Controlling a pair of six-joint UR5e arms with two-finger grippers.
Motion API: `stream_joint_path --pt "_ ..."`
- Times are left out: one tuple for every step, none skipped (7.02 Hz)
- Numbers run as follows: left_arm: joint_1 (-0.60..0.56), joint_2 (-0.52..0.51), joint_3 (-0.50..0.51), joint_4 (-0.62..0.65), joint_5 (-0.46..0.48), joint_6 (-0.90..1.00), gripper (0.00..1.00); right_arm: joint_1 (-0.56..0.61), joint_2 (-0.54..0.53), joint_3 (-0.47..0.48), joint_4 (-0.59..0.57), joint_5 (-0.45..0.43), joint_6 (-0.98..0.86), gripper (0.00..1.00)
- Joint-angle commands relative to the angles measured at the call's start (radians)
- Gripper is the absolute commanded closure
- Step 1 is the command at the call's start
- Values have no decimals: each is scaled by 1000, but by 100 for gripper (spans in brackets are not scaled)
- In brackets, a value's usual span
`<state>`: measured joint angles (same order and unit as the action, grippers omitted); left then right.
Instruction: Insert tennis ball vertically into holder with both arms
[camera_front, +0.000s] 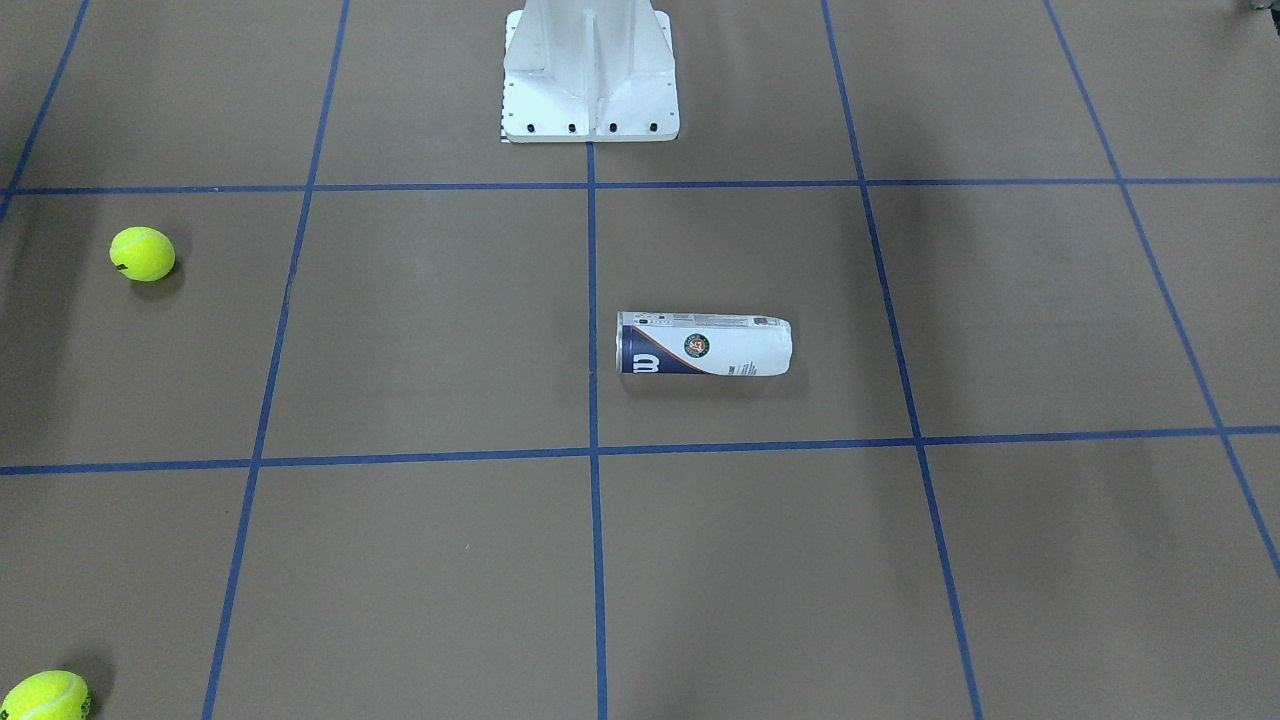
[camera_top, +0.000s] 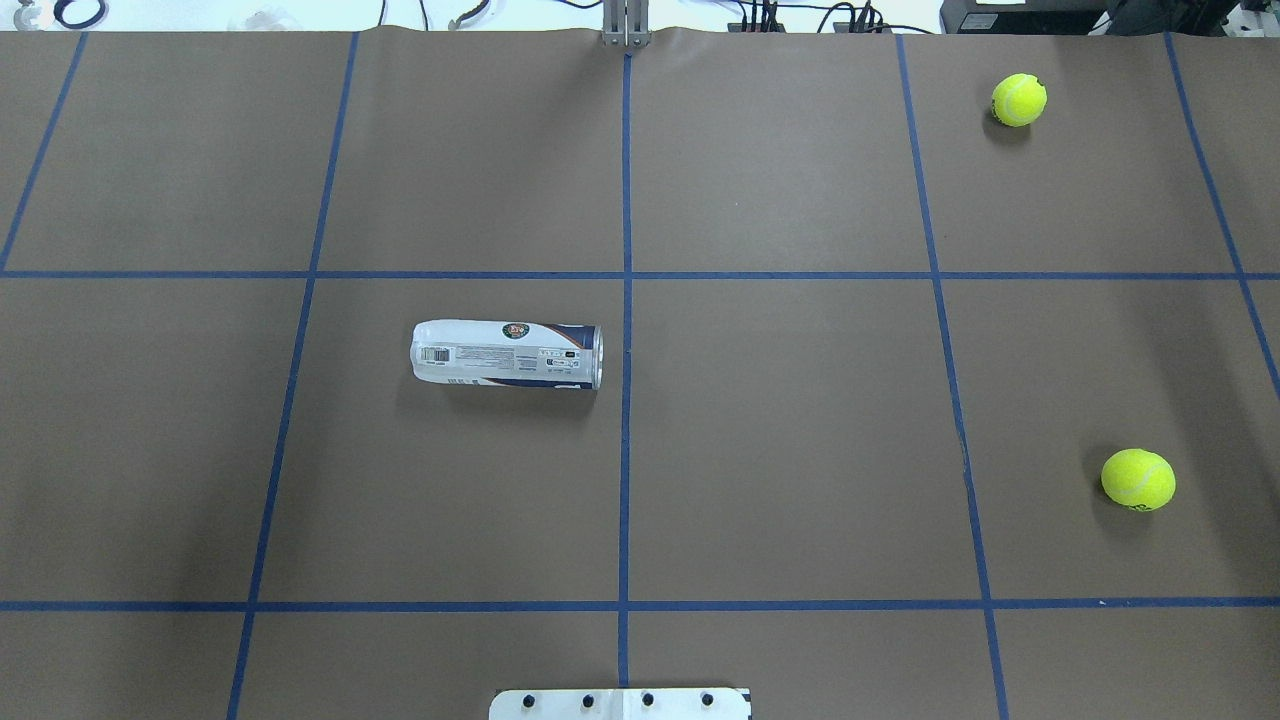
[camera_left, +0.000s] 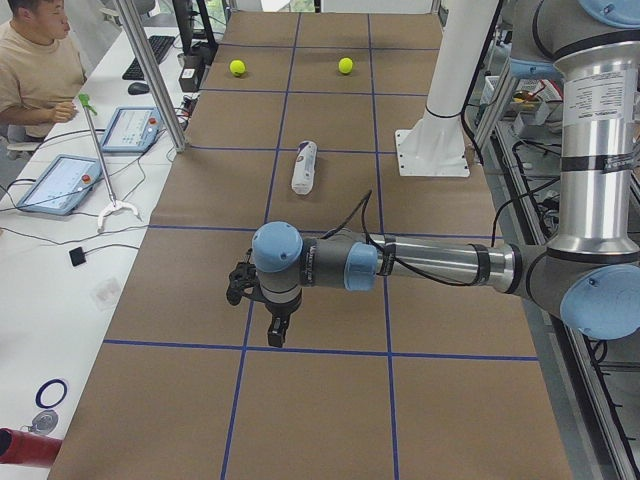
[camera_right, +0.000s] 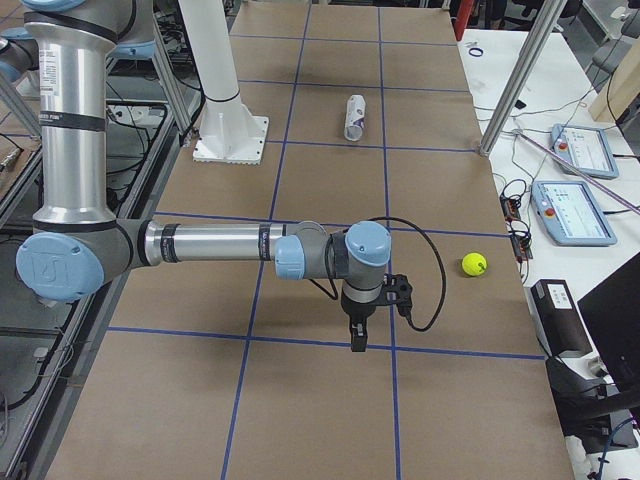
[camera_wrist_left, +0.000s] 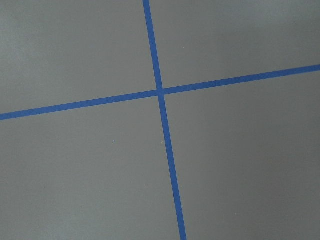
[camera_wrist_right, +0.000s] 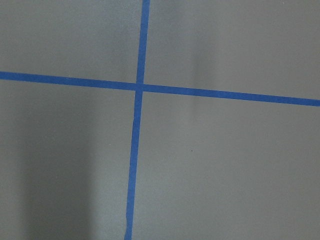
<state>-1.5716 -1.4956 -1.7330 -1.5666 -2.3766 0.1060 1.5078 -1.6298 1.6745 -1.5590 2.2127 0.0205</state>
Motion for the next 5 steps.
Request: stream_joint_path --pt "1 -8 -5 -1 0 0 0 -1 1 5 1 5 1 0" --pt "2 -23 -5 -1 -1 -9 0 -1 2 5 2 5 4 0" --pt "4 -41 -4 2 -1 -11 0 -3 13 2 31 2 12 0" --pt "4 -52 -5 -1 -7 -12 0 -3 30 -7 116 -2 13 0" --pt "4 -90 0 0 -9 -12 0 -3 24 -7 175 4 13 0"
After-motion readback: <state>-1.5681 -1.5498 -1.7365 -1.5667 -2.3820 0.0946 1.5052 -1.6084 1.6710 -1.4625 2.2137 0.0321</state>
